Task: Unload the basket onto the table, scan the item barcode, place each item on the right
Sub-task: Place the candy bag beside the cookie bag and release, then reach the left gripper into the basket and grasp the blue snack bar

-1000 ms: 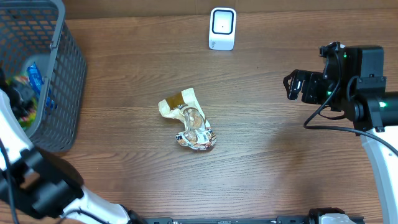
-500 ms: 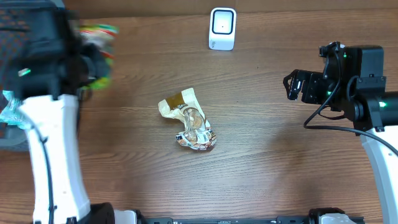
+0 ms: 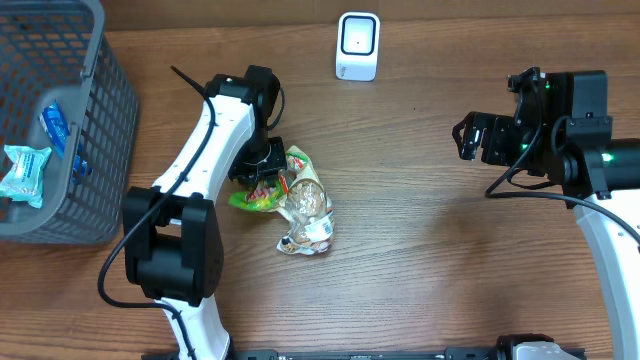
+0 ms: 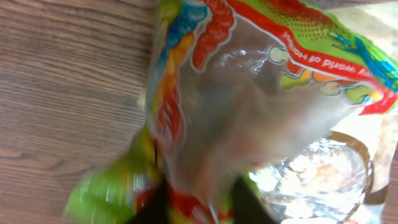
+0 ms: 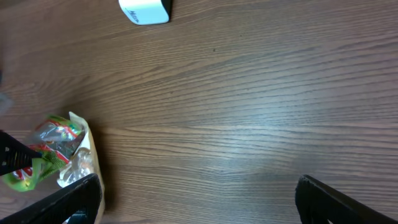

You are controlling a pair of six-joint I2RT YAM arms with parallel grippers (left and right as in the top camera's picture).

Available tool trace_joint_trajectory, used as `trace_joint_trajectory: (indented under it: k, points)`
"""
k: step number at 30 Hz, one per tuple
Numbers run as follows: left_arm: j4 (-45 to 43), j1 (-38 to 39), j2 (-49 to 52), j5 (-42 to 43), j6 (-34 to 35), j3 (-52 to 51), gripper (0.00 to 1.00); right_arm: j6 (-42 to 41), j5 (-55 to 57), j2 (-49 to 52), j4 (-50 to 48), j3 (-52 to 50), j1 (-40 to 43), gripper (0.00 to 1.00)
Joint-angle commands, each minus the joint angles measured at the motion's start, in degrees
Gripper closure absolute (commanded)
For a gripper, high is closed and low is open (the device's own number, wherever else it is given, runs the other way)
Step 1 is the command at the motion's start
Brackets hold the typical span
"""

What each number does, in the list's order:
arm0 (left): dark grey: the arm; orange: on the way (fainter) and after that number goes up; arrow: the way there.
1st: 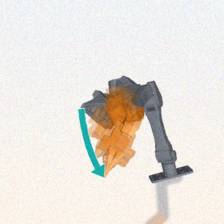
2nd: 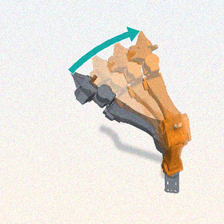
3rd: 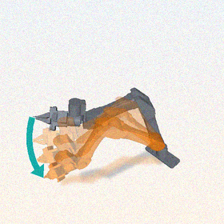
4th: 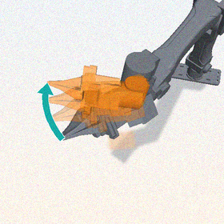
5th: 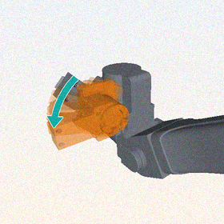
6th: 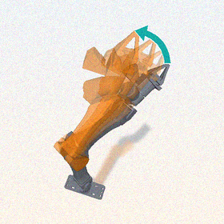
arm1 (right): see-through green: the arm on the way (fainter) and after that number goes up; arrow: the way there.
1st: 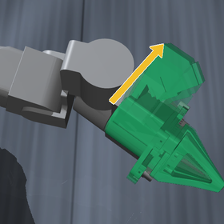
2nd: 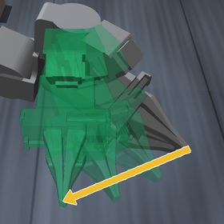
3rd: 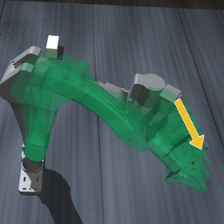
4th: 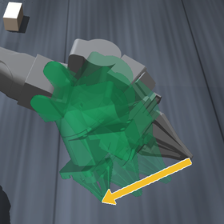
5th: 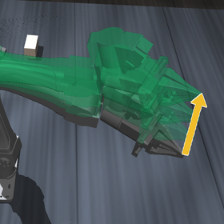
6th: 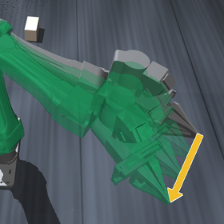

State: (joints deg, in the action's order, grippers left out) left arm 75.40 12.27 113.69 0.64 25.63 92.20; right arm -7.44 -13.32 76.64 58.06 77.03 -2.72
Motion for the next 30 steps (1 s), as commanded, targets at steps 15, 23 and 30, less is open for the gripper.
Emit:
trace_joint_trajectory:
  k: [15, 23, 30]
  points:
    - [10.86, -16.83, -4.02, -10.25, -3.85, 41.03, 0.11, 0.00, -0.52, -0.11, -0.52, 0.98, -0.17, 0.00]
    - [9.51, -44.63, 0.83, -10.21, -3.82, 45.68, 0.12, 0.00, -1.60, -0.11, -0.52, 0.98, -0.17, 0.00]
    - [9.38, -48.57, 15.52, -6.69, -7.26, 45.68, 0.16, -0.02, -2.80, -0.09, -0.42, 0.98, -0.17, 0.00]
